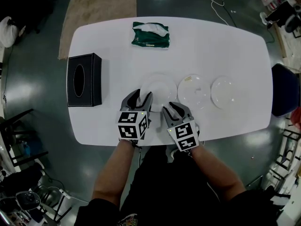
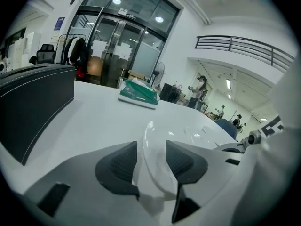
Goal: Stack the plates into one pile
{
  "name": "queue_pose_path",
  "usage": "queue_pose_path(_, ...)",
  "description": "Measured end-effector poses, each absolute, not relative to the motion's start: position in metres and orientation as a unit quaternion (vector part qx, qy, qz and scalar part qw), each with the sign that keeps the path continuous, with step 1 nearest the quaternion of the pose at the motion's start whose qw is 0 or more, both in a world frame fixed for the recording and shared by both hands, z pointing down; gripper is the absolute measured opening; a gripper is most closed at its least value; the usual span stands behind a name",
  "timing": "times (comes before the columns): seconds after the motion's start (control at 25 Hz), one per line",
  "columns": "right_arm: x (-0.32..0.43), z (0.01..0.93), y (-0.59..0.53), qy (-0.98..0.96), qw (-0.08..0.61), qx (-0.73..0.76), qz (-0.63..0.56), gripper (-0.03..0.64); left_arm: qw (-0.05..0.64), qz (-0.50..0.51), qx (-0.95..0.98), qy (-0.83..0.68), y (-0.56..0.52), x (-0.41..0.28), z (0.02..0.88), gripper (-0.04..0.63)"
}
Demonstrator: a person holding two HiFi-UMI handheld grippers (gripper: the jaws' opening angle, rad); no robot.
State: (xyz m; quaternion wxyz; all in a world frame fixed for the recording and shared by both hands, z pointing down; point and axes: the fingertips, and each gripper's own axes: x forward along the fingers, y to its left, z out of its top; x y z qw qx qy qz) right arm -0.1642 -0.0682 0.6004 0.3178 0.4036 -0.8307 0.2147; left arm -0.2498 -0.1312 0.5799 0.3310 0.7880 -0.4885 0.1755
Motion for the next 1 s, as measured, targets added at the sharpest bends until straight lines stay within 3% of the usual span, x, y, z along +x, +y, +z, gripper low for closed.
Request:
queue_pose_path(0.36, -0.164, 0.600, -0.068, -0.828, 0.319, 0.405, 0.220, 0.124, 0.360, 0.162, 0.786, -0.475, -0.130, -0.249, 0.579, 0.121)
queue_pose_path(0.72, -0.147, 0.576, -0.071, -0.831, 0.294, 0.426, 0.203, 0.124, 0.455, 0.048, 0.758, -0.465, -0.127, -0.257, 0.565, 0.040)
queue_pose_path(1.0, -0.107, 0.543, -0.073, -0.819, 0.272, 0.473, 0.180, 0.124, 0.458, 0.008, 0.763, -0.456, -0.123, -0.255, 0.537, 0.031)
